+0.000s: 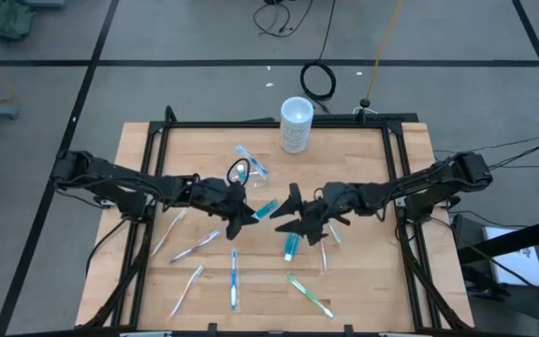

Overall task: Pick & Place toothbrushing station
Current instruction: Put the left blue mouthwash into the transparent organizer

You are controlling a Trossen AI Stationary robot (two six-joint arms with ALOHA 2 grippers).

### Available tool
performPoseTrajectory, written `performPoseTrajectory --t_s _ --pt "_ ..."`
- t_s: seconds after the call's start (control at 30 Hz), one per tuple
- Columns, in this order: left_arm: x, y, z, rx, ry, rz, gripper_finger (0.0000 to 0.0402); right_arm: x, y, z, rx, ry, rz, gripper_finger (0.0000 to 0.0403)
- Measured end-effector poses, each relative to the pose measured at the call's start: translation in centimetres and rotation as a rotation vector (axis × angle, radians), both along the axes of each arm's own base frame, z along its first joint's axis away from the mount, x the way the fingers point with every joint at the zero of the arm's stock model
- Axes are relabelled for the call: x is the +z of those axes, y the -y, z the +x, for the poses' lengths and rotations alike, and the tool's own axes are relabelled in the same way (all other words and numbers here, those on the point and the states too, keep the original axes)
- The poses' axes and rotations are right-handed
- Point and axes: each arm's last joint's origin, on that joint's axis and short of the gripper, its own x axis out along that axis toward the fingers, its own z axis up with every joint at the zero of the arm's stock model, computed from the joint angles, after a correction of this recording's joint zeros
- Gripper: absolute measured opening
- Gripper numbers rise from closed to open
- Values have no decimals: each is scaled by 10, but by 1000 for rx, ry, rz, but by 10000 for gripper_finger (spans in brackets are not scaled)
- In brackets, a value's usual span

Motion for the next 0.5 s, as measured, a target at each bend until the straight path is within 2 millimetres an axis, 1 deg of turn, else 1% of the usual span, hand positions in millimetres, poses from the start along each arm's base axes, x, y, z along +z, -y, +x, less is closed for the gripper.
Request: performPoseTrajectory --t_s 0.1,0.23,0.33,0.43,0.5 --pt "-1 -1 -1 2 -19 -41 106 -12 2 3 -2 -45 -44 212" --pt "-2 -1 -1 -9 -34 -35 106 -9 6 7 -16 -5 -47 212" --pt "-2 -1 -1 -10 -26 -33 106 -16 12 8 -40 -51 -12 215" --pt "-1 -1 -1 -19 -16 -19 106 -14 20 11 -70 -27 0 217" --pt "0 -1 0 -22 -7 -15 106 -16 24 11 -78 -39 3 216"
